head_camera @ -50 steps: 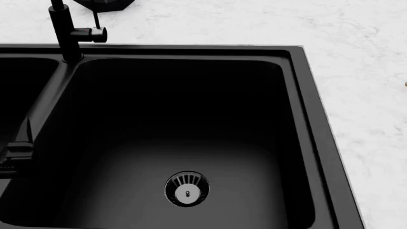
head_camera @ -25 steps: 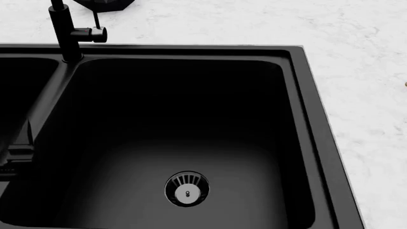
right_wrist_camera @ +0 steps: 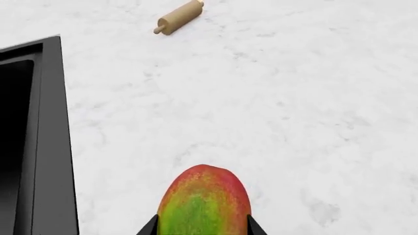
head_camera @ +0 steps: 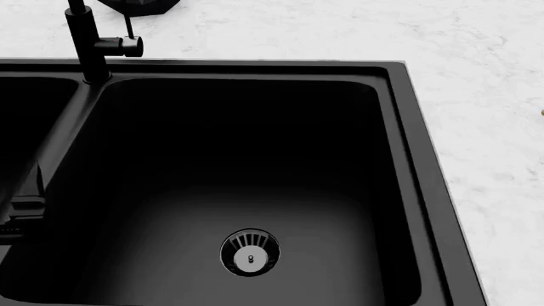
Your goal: Pick the mango from the counter and place it in the sink
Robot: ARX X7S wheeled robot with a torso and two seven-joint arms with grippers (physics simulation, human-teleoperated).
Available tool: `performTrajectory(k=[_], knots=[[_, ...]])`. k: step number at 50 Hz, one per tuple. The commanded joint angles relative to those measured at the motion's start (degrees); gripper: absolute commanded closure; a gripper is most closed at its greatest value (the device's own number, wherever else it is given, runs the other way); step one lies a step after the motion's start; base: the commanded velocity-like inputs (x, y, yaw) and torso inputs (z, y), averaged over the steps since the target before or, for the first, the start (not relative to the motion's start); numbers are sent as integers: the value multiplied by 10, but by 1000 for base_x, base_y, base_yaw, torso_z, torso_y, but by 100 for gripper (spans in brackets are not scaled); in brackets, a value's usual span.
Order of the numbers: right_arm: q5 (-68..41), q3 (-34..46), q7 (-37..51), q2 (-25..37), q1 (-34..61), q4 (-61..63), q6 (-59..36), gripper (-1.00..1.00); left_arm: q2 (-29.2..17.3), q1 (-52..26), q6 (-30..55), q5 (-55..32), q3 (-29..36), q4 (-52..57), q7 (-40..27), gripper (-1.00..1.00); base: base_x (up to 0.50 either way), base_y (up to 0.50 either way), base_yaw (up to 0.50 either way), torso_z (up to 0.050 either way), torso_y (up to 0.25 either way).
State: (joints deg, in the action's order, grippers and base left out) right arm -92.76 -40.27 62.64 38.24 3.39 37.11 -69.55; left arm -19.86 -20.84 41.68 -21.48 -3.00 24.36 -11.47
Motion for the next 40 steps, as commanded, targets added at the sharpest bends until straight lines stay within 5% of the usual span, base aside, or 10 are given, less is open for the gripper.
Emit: performTrajectory(k=[1, 16, 23, 40], knots=[[-43, 30, 35, 30, 39, 8, 3, 100, -1, -2, 1, -3, 1, 0, -2, -100, 0, 0, 0, 0, 0], [-46, 233, 48, 52, 260, -35, -2, 100, 1, -9, -7, -1, 12, -10, -1, -100, 0, 0, 0, 0, 0], [35, 334, -25, 5, 376, -75, -14, 100, 0, -7, -8, -5, 10, -8, 0, -100, 0, 0, 0, 0, 0], [191, 465, -215, -92, 455, -160, 41, 100, -4, 3, -15, -6, 10, -7, -1, -100, 0, 0, 0, 0, 0]])
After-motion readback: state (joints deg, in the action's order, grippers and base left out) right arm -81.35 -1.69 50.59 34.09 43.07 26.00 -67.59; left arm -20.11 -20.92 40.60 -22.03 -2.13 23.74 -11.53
